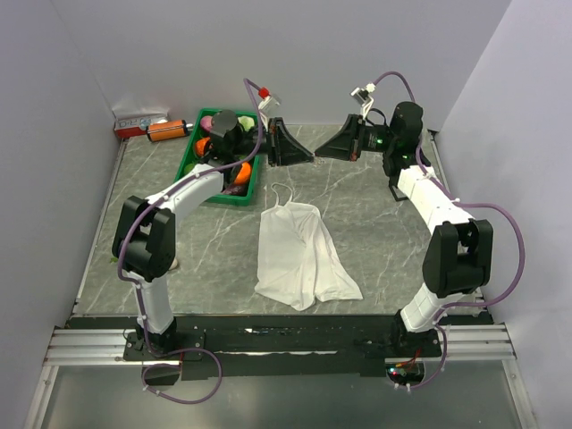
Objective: Remove the brooch from the garment
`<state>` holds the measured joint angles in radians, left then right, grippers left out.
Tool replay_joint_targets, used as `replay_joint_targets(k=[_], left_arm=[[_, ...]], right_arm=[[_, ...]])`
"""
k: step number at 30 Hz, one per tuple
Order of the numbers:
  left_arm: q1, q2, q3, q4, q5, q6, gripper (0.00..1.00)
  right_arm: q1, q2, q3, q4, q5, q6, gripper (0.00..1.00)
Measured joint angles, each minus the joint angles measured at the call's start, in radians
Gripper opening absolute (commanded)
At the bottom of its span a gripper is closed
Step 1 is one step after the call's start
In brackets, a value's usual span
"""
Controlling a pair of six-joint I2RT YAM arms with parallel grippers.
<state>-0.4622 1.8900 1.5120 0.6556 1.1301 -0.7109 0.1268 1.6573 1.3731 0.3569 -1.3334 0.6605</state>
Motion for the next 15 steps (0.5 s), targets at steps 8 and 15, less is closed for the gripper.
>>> replay_joint_targets(k=[8, 15], left_arm=[[0.011, 0.0, 0.0, 0.037, 0.025, -0.02, 0.27], [0.021, 0.0, 0.0, 0.064, 0.037, -0.04, 0.16]], right_arm=[[0.003, 0.002, 0.002, 0.0, 0.005, 0.0, 0.0], [0.005, 0.003, 0.005, 0.0, 0.004, 0.004, 0.0]])
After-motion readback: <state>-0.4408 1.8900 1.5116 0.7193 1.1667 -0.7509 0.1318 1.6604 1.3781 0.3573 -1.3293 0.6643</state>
